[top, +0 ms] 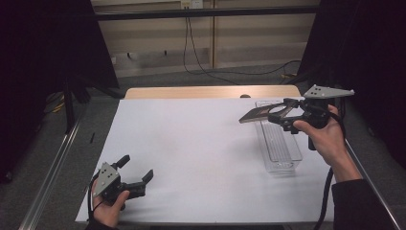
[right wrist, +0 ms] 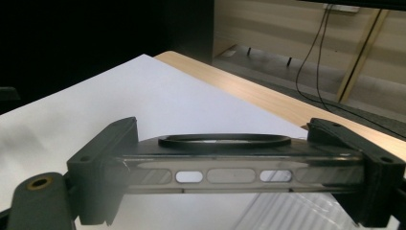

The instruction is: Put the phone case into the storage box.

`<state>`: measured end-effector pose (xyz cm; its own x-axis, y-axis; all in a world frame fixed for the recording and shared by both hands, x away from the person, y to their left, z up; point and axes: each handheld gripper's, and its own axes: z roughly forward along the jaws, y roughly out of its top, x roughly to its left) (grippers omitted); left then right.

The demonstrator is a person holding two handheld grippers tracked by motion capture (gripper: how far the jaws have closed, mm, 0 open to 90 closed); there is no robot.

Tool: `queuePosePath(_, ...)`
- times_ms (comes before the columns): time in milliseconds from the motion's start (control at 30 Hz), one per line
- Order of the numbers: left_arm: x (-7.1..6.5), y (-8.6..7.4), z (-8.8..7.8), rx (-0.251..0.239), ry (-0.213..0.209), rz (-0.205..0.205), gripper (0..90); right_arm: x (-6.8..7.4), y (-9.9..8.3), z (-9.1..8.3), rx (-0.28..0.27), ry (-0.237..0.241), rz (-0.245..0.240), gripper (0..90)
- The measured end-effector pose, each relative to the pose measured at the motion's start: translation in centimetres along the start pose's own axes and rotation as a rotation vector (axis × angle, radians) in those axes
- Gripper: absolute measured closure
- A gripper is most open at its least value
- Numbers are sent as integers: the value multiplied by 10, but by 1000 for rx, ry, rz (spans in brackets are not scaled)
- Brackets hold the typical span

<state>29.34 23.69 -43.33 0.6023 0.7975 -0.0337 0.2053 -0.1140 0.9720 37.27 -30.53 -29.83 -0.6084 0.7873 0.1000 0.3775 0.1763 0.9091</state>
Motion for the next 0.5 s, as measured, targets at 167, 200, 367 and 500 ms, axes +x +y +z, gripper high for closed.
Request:
queuePosePath(167,1,0,0,3,-2,-13,19,-10,2,-2,1,-35,15,115)
queuePosePath(200,2,-1,0,1,-3,-22,20,-12,2,-2,1,-44,18,115)
queuePosePath(367,2,0,-1,4,11,-4,22,-20,5,-4,8,-87,29,115)
queuePosePath(500,2,0,-1,0,15,1,21,-26,9,-3,22,-127,41,115)
